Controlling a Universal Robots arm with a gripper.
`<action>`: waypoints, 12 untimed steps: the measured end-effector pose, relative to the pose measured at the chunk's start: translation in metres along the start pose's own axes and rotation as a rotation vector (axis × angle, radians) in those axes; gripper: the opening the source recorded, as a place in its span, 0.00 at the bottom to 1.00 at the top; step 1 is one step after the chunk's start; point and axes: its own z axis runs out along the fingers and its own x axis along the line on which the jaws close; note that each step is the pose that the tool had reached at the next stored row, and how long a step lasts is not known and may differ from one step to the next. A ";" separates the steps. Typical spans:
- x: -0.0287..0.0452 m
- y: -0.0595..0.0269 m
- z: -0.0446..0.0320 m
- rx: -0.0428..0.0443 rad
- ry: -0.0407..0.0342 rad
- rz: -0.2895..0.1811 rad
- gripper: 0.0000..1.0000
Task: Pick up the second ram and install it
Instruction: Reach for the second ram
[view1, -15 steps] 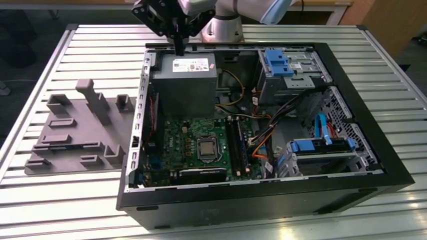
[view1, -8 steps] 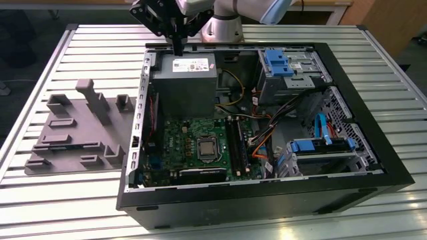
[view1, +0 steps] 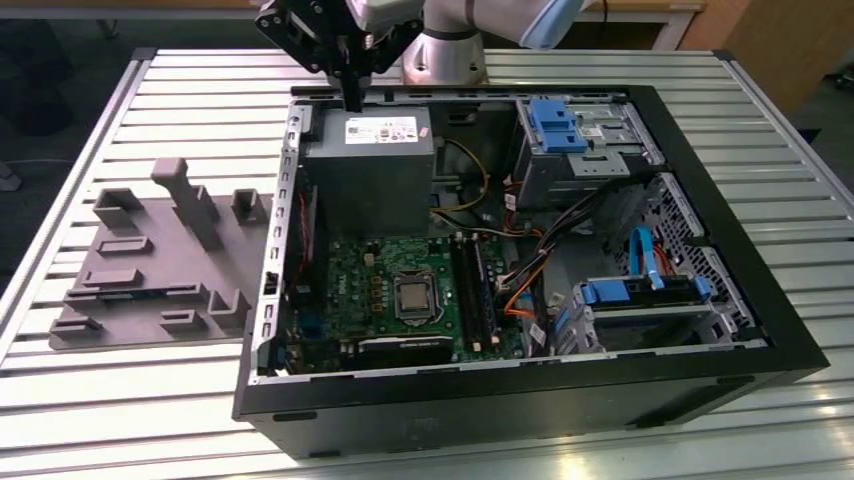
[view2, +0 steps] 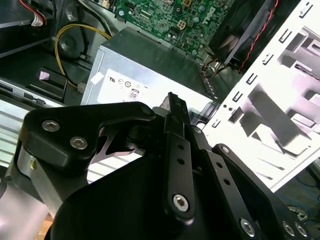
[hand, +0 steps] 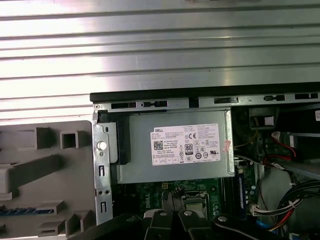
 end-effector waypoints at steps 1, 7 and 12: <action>0.0004 0.0000 0.0000 0.0000 0.0000 0.000 0.11; 0.0028 -0.0002 0.0001 0.0001 0.0000 0.000 0.11; 0.0048 -0.0004 0.0001 0.0000 0.0000 0.000 0.11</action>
